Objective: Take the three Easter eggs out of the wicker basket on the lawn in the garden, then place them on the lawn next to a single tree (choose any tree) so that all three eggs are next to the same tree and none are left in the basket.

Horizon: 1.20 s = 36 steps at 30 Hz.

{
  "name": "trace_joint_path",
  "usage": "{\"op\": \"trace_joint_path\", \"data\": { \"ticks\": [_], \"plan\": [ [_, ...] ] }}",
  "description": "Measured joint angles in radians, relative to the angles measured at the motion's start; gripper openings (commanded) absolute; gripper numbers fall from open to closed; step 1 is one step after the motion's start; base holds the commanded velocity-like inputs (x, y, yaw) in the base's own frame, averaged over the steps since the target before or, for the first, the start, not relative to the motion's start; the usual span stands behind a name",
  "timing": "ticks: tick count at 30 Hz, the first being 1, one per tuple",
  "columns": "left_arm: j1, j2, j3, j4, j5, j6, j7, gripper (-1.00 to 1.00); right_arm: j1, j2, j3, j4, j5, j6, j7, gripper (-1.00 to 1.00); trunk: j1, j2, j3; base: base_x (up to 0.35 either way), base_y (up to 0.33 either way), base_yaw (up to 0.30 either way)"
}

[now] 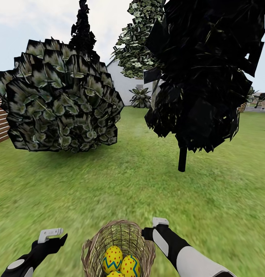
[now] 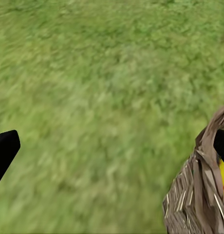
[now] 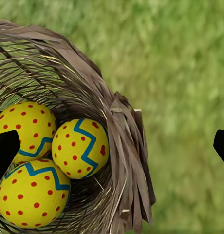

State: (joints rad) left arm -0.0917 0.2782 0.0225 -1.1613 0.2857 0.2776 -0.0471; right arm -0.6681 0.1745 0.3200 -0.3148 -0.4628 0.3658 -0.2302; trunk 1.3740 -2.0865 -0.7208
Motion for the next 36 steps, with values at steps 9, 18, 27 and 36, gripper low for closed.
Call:
{"op": "trace_joint_path", "data": {
  "ticks": [9,18,27,36],
  "plan": [
    [0.000,0.001,0.000,-0.002,0.001,-0.022,-0.003,1.00,0.000,0.000,0.000,0.001,0.000,0.000,0.000,1.00,0.011,-0.021,-0.009,0.000,0.000,0.000],
    [0.000,0.001,0.000,-0.002,0.001,-0.025,-0.004,1.00,0.000,0.000,0.000,0.004,0.000,0.011,-0.001,1.00,0.046,-0.084,-0.038,0.000,0.000,0.000],
    [0.000,0.001,0.000,-0.002,0.001,-0.025,-0.004,1.00,0.000,0.000,0.000,0.006,0.000,0.016,-0.001,1.00,0.080,-0.147,-0.066,0.000,0.000,0.000],
    [0.000,0.001,0.000,-0.002,0.001,-0.025,-0.003,1.00,0.000,0.000,0.000,0.006,0.000,0.015,-0.001,1.00,0.115,-0.210,-0.094,0.000,0.000,0.000]
  ]
}}
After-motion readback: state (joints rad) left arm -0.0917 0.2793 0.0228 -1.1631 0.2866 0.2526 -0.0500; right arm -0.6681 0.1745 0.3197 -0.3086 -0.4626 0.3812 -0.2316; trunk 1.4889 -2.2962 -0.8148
